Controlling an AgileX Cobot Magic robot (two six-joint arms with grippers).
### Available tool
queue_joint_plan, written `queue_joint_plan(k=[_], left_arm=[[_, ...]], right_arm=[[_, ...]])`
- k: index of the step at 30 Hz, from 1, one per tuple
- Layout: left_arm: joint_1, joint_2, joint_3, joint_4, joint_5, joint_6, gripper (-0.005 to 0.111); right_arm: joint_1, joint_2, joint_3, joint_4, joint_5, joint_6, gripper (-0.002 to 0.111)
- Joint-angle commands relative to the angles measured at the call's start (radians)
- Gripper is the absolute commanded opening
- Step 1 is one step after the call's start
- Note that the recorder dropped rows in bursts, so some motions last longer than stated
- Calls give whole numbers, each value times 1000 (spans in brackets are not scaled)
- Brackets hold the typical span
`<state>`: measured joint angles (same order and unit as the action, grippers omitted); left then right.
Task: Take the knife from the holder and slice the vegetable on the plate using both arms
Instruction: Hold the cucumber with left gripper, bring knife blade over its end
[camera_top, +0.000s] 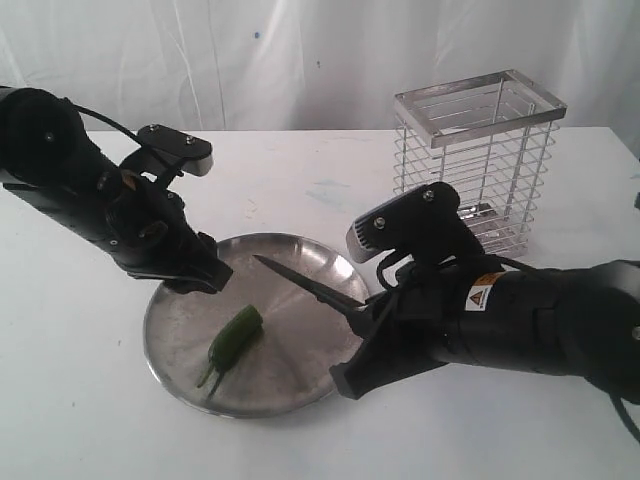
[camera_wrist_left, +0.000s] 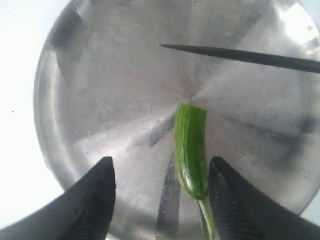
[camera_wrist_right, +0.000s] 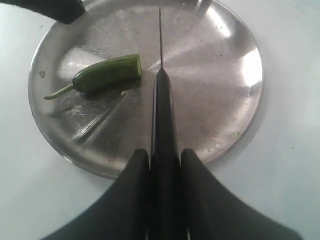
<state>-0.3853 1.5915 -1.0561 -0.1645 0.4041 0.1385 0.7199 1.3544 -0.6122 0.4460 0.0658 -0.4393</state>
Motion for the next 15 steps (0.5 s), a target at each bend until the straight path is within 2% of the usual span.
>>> queue_joint_plan(k=[1, 15], left_arm=[[4, -14, -5, 0, -18, -36, 59], [4, -14, -5, 0, -69, -54, 59]], right_arm=[[31, -1, -8, 6, -13, -2, 0], [123, 119, -4, 6, -127, 174, 0]])
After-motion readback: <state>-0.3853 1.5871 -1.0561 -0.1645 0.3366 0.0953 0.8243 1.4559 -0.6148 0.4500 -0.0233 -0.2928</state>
